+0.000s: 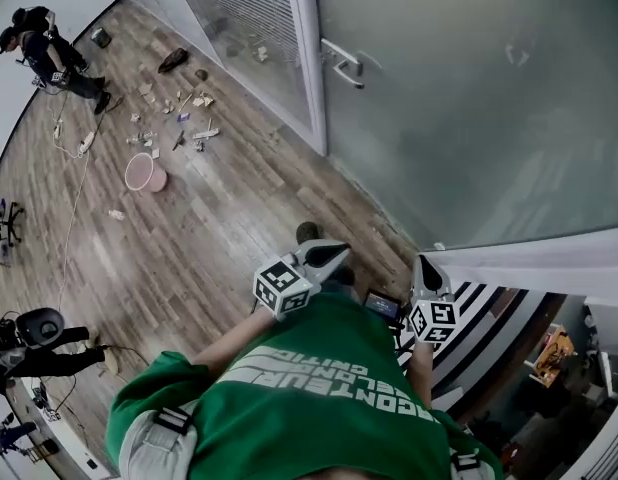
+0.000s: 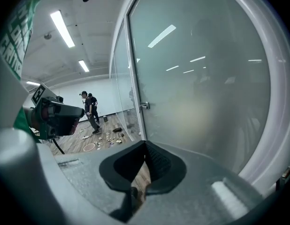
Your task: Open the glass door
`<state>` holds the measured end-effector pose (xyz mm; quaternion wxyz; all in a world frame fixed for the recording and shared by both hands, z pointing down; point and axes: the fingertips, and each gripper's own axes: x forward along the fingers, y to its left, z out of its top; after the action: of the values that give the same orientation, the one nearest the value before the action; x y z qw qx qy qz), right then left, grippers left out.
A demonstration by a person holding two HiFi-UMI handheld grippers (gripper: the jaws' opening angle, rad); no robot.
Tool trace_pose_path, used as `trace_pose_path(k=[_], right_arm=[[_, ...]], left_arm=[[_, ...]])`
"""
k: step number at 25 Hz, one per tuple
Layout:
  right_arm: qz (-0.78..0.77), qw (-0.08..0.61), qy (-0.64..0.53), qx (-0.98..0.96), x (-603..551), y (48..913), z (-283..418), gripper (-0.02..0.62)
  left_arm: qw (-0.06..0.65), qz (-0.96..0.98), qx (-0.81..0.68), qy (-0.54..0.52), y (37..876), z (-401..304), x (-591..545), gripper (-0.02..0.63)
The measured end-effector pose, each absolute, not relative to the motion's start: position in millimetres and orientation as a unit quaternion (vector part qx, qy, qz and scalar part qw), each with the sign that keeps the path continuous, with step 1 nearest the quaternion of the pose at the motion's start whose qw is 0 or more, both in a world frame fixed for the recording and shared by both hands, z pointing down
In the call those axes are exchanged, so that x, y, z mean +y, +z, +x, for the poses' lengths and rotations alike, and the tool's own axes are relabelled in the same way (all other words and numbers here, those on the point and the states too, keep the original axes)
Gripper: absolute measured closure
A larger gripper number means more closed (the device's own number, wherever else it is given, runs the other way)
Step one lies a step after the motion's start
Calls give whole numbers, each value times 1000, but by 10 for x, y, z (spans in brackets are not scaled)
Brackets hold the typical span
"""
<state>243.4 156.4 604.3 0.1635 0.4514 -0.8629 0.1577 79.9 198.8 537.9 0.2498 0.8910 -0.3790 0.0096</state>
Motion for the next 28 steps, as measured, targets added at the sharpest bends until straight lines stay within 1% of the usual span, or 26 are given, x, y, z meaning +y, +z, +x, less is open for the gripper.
trace_pose_path(k=[8,13,19,28], right_arm=[[452,177,149,-862,1456,5989,2482,603],[447,184,153,-862,1457,5996,2459,603],[429,200,146,-869,1284,5984,2384,603],[380,211,147,-888,1130,6071,2059,603]], left_arm=[[254,900,-355,3,5435,903,1884,591],[236,911,-337,4,5357,971,1765,591],[244,900,-361,-7,5350,867,1595,591],[261,878,-401,-15,5439,591,1577,591]])
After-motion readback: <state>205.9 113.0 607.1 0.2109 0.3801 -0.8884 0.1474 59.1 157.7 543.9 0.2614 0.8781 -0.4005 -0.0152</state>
